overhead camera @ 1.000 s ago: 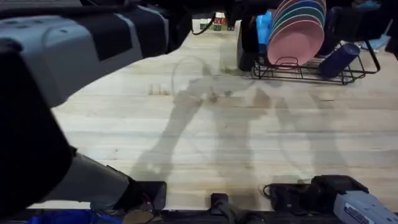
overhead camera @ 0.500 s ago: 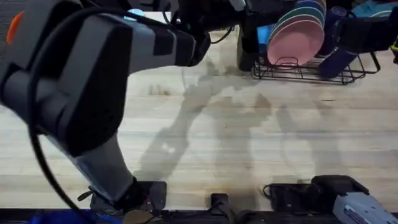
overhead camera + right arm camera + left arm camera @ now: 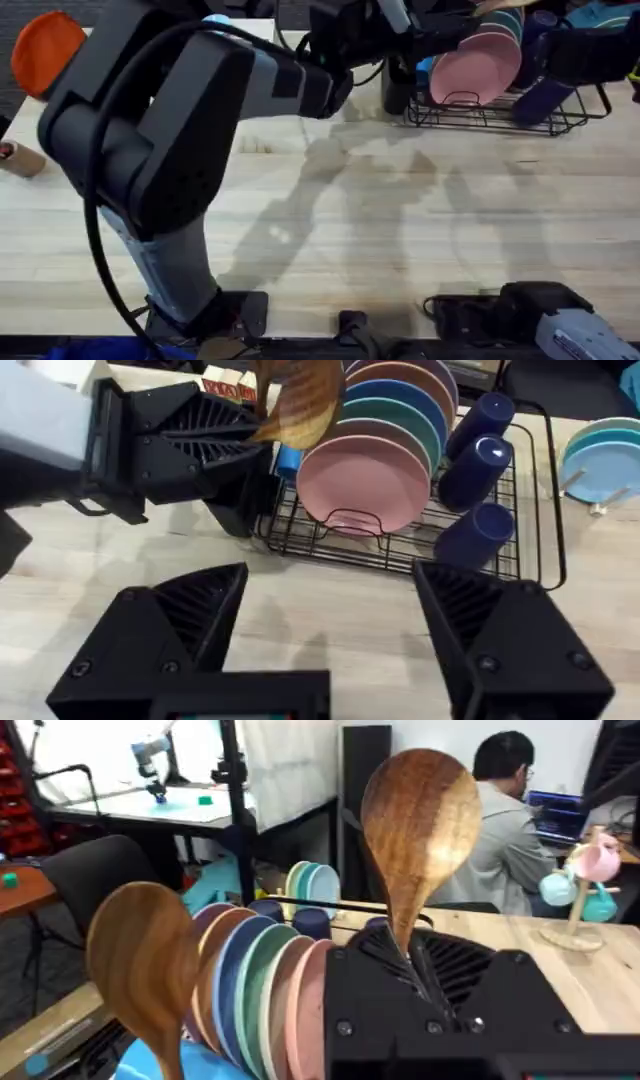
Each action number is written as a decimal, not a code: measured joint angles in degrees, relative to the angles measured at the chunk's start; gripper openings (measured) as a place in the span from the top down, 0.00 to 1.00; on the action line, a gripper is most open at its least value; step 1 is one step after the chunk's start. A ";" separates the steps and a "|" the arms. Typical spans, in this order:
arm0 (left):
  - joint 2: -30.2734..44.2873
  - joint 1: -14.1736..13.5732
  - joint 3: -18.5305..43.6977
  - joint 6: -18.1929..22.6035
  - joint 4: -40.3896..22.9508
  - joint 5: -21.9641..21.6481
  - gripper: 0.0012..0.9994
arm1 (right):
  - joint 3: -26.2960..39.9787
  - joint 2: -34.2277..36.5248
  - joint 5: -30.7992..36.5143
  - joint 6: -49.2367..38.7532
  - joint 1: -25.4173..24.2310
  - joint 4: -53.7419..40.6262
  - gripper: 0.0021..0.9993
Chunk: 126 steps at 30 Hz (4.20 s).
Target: Pick up the spoon on the table one by one and put them onto the rack
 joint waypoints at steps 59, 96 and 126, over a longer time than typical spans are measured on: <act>4.69 4.52 0.00 0.67 -15.50 2.96 0.41 | 0.00 -0.01 0.02 -0.02 0.00 1.11 0.00; -7.42 12.29 -0.15 16.26 -47.40 7.79 0.00 | 0.00 0.33 0.02 -0.02 0.00 1.11 0.00; -60.85 27.15 -0.22 28.66 -125.14 -35.03 0.01 | 0.00 1.01 0.00 -0.02 0.00 -0.68 0.00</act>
